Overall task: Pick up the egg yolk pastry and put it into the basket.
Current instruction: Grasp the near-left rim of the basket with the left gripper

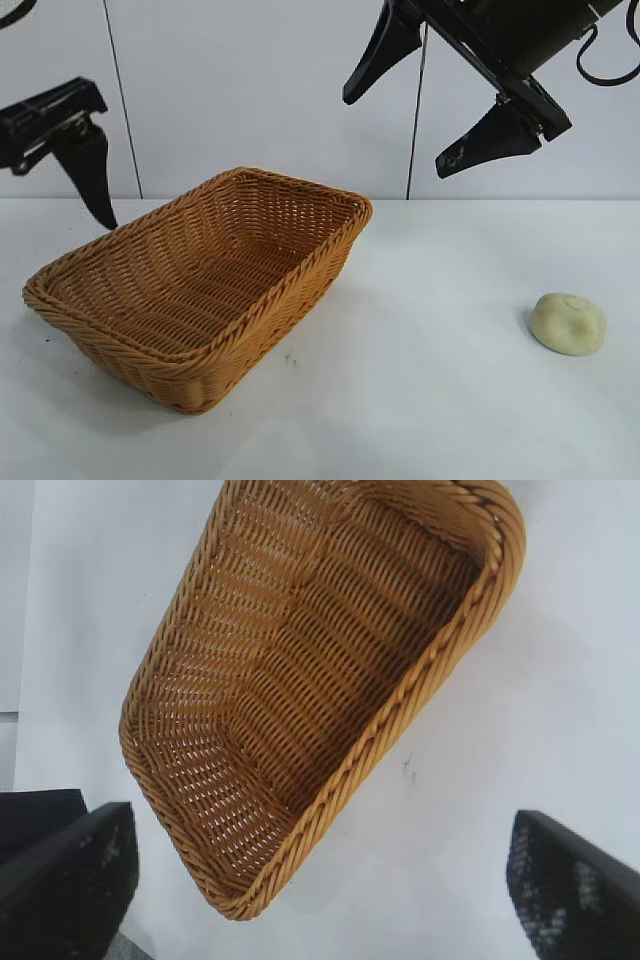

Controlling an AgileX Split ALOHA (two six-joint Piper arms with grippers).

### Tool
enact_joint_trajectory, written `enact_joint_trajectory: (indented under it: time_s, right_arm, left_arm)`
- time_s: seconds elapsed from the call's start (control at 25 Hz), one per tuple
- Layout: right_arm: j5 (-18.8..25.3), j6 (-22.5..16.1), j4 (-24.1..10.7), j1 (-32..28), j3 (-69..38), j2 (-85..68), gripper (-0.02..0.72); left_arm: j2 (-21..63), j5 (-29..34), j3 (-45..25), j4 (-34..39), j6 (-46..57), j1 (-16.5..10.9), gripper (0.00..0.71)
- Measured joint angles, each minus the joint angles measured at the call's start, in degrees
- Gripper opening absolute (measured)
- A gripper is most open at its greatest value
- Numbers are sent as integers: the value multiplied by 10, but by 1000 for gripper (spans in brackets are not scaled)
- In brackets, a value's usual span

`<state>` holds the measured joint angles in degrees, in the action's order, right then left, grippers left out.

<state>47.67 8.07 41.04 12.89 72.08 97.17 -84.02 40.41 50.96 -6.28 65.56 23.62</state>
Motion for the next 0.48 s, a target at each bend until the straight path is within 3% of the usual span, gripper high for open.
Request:
enact_joint_trajectory:
  time_s: [0.48]
  right_arm:
    - [0, 0, -1, 0, 0, 0, 694]
  left_arm:
    - [-37, -57, -6, -1, -1, 0, 693]
